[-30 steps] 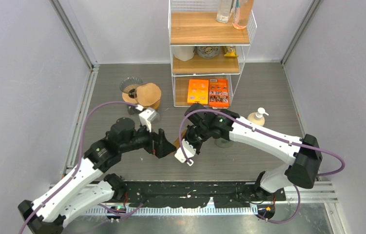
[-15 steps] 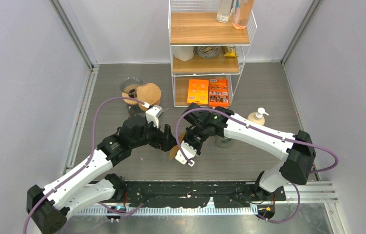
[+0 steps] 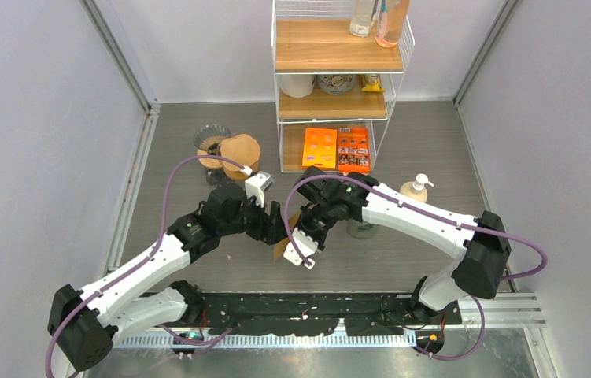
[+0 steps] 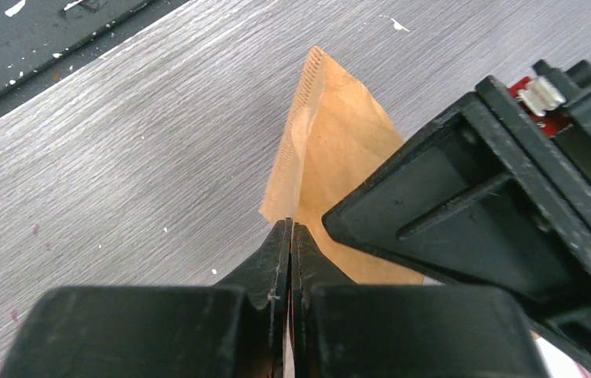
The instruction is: Place the coffee filter in the dripper
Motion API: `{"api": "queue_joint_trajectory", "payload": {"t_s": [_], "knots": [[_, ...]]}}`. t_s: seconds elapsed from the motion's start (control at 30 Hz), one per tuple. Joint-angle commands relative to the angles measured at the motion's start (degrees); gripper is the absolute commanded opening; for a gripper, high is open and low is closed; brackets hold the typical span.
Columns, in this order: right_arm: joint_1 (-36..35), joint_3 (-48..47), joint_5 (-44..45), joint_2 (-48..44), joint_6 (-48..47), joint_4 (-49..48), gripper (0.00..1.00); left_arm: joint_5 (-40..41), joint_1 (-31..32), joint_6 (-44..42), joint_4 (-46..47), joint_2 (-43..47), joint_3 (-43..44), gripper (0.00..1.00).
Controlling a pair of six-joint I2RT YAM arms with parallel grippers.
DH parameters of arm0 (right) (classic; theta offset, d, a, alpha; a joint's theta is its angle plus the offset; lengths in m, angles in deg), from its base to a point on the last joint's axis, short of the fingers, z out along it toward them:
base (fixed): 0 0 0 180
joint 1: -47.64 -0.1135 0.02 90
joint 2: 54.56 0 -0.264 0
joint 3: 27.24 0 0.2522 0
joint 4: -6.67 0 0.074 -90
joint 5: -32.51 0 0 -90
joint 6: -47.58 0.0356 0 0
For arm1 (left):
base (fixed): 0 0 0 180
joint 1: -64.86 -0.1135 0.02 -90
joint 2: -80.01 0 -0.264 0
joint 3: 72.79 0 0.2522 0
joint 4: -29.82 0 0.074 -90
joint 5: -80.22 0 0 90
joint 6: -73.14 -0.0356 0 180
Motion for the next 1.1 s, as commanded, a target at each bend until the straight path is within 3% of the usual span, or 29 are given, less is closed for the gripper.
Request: {"api": "queue_joint_trajectory", "payload": {"t_s": [0.0, 0.13, 0.3, 0.57, 0.8, 0.87, 1.07], "knots": [[-0.1, -0.9, 0.8, -3.4, 0.2, -0.8, 0.05, 0.3, 0.3, -1.4, 0.8, -0.7, 2.6, 0.53], [-0.1, -0.4, 0.8, -3.7, -0.7, -0.6, 0.05, -2.6, 0.3, 0.4, 5.9, -0.8, 1.8, 0.38], [-0.1, -1.0, 1.1, -3.2, -3.3, 2.5, 0.05, 2.5, 0.3, -0.2, 4.6, -1.4, 3.1, 0.2], [-0.1, -4.4, 0.4, -1.4, -12.7, 15.4, 0.05, 9.8, 0.3, -2.3, 1.9, -0.7, 4.0, 0.13], [-0.1, -4.2, -0.1, -1.8, -12.2, 13.5, 0.06, 10.2, 0.3, -3.9, 0.7, -0.3, 5.0, 0.12], [-0.1, -4.2, 0.3, -1.9, -11.8, 12.6, 0.1, 9.8, 0.3, -3.9, 0.7, -0.4, 5.2, 0.11], [-0.1, -2.9, 3.7, -3.8, -4.4, 3.0, 0.44, 7.7, 0.3, -4.3, 0.3, -0.6, 5.7, 0.05]]}}
